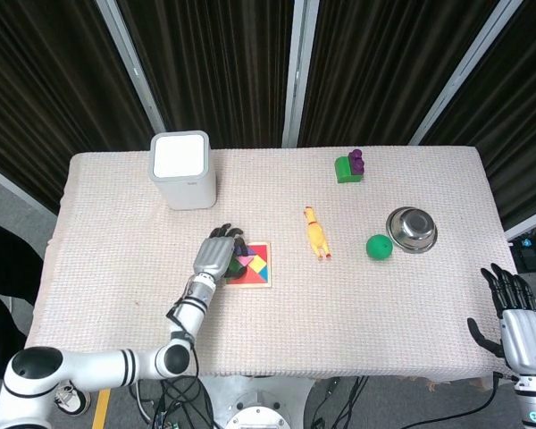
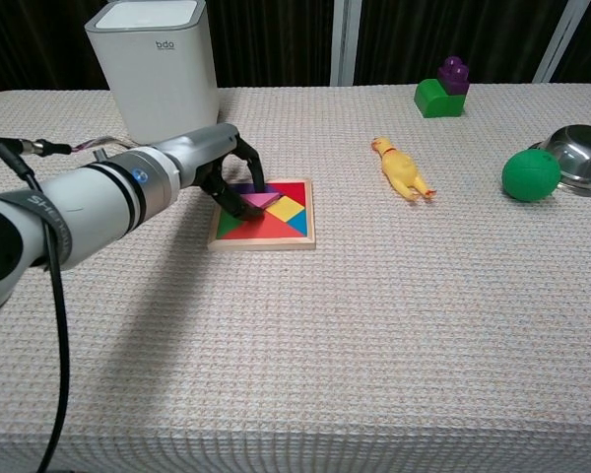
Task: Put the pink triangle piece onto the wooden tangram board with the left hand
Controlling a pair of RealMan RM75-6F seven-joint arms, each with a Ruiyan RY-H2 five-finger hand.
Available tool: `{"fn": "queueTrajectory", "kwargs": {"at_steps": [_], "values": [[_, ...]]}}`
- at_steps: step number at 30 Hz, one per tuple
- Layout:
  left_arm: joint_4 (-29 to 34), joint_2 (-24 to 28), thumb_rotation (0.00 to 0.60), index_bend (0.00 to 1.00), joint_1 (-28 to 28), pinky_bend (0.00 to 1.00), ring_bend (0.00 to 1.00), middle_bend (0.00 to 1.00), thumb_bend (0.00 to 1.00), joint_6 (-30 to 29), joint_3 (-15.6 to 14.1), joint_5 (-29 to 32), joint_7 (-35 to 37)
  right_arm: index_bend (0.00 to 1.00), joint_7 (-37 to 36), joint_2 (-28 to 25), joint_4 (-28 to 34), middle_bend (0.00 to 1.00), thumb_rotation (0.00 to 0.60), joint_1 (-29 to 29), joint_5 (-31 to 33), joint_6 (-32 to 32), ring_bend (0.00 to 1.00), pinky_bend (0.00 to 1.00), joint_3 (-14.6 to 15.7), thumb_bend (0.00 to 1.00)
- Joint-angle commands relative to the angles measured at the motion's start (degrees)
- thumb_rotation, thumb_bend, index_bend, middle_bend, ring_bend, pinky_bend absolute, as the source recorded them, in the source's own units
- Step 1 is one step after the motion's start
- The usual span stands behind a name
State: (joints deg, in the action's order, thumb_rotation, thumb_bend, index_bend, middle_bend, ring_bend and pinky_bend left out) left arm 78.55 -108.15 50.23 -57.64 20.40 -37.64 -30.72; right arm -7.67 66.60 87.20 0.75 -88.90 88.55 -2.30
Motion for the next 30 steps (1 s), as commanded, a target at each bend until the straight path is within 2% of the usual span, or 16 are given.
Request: {"fn": "queueTrajectory", "kwargs": {"at_steps": [1,20,30], "values": [[-0.5,-0.3,0.6,0.52,0.4,0.09,0.0,0.17,0.31,-0.2,0.1,0.4,-0.2,0.0,0.2,0.1,-0.3,0.0,0.6,-0.1,0.1,0.2,0.0,0.0,-0.1,0.24],[-1.1,-0.8,0.6,0.48,1.4,0.09,0.0,0.16,0.31,-0.6,-0.5,0.5,0.3,0.0,0.3,0.3,-0.5,0.0,0.6,0.1,0.3,-0.3,0.0,0.0,0.0,0.24],[-1.4,-0.9,0.6,0.32,1.3,0.1,0.0,0.16,0.31,-0.8,-0.7,-0.2,1.2,0.0,0.1,0.3,-0.6,0.0,0.6,0.0,0.3,-0.2,0.0,0.0,0.0,0.24]]}}
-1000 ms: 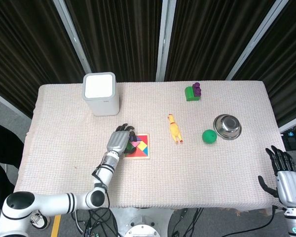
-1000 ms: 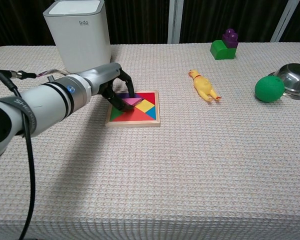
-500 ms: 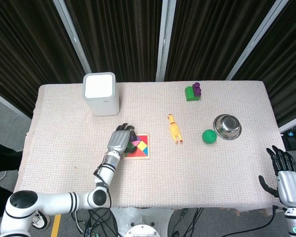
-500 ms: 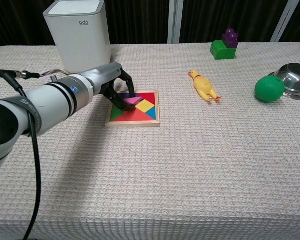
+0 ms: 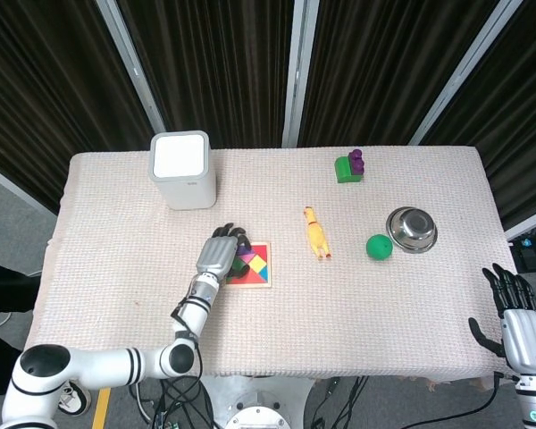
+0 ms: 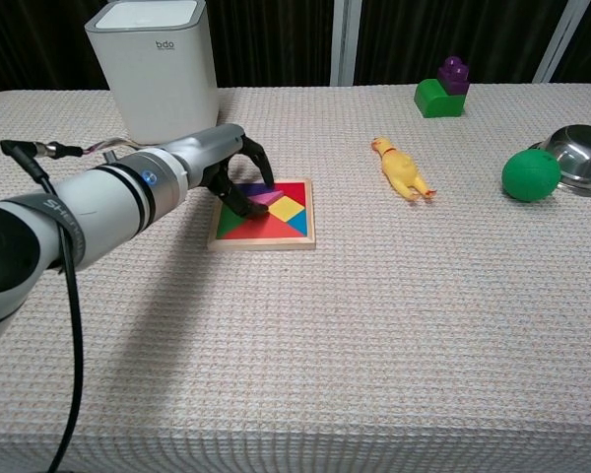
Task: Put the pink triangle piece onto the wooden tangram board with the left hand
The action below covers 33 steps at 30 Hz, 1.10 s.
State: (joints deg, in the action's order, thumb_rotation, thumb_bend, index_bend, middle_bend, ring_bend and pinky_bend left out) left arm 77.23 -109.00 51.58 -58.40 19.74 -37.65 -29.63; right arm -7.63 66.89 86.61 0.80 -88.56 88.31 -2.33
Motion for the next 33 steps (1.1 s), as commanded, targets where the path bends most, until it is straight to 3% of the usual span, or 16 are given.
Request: {"fn": "queueTrajectory", "kwargs": {"at_steps": [1,10,16,19,22,26,33], "values": [[0.0,0.0,0.6,0.31,-0.1,0.1,0.0,0.16,0.3,-0.1,-0.2,-0.3,0.2,0.0,0.0,0.0,0.1,0.0,0.6,0.0,0.0,0.0,0.0,0.0,0.0,0.24],[2.8,1.5,0.6,0.28,-0.8,0.1,0.0,0.16,0.3,-1.7,-0.5,-1.9,0.3,0.0,0.0,-0.2,0.2,0.0,0.6,-0.1,0.0,0.2,0.0,0.0,0.0,0.24],[13.2,9.0,0.6,0.28,-5.4,0.1,0.0,0.16,0.3,-9.9,-3.8,-6.9,-1.9,0.0,-0.1,-0.4,0.4,0.0,0.6,-0.4,-0.3,0.8,0.0,0.0,0.0,0.24],[20.2,14.9,0.6,0.28,-9.8,0.1,0.0,0.16,0.3,-16.3,-7.0,-12.8,-1.9,0.0,0.0,-0.4,0.7,0.0,0.6,-0.4,-0.2,0.8,0.0,0.0,0.1,0.24],[24.8,21.2,0.6,0.28,-14.5,0.1,0.0,0.16,0.29,-22.3,-12.6,-20.8,-2.3,0.0,0.4,-0.3,1.4,0.0,0.6,-0.4,-0.3,1.0,0.0,0.0,-0.1,0.24],[25.2,27.6,0.6,0.28,-20.8,0.1,0.0,0.16,0.28,-30.1,-20.6,-30.5,-4.6,0.0,1.3,-0.2,2.3,0.0,0.6,-0.4,-1.2,1.7,0.0,0.0,-0.1,0.24],[24.0,36.3,0.6,0.26,-30.1,0.05,0.0,0.15,0.27,-36.9,-27.7,-39.8,4.2,0.0,3.1,-0.4,3.6,0.0,0.6,-0.7,-2.5,2.8,0.0,0.0,0.3,0.24]]}}
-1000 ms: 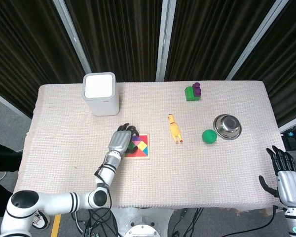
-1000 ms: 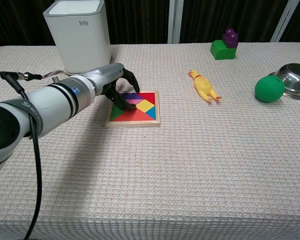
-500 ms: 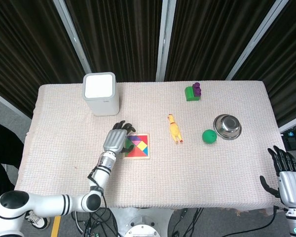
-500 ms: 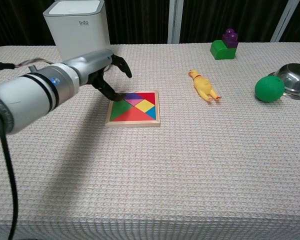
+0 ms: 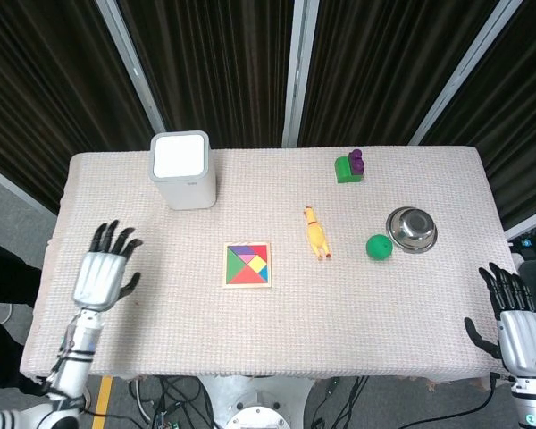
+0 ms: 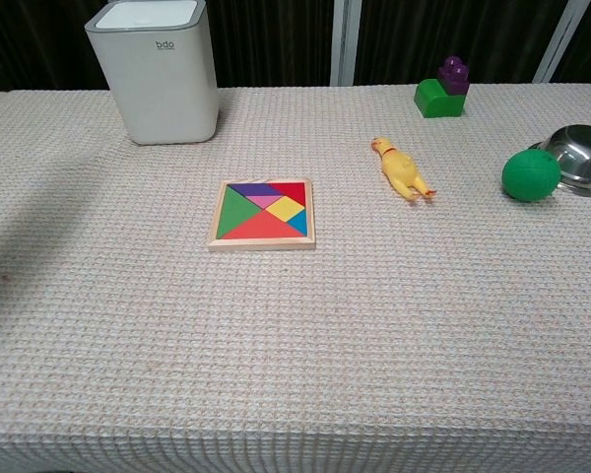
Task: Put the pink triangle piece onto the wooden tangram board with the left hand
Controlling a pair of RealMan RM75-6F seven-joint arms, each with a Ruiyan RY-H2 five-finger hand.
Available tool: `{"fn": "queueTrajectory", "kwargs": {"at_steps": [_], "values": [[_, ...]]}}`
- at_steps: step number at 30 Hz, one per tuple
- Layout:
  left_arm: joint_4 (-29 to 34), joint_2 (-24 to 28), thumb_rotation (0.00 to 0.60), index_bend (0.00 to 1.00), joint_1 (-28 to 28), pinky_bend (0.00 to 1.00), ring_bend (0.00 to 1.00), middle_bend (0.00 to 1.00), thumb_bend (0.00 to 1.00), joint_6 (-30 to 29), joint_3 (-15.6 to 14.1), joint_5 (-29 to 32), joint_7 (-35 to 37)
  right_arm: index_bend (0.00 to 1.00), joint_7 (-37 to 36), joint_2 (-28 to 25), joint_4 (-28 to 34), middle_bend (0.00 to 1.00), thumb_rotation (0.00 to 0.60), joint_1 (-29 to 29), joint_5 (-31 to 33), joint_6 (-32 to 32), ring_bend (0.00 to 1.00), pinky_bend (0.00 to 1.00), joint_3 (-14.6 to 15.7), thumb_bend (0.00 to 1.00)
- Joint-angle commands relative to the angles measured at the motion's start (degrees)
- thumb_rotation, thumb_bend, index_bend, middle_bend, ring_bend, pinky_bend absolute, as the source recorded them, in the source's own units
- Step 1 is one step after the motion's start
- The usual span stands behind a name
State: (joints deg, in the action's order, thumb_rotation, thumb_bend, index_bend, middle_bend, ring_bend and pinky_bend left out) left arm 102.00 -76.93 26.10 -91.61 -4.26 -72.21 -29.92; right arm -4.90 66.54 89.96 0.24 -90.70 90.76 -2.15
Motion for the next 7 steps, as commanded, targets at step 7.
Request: {"fn": "queueTrajectory", "kwargs": {"at_steps": [7], "values": [[-5.5,7.1,0.6,0.2,-12.4,0.05,0.0,0.12,0.24,-9.2,-6.6,-11.2,10.7,0.0,1.6,0.0,1.0,0.0,0.6,-0.5,-1.4,0.7,0.0,0.0,0.9,0.24]]}}
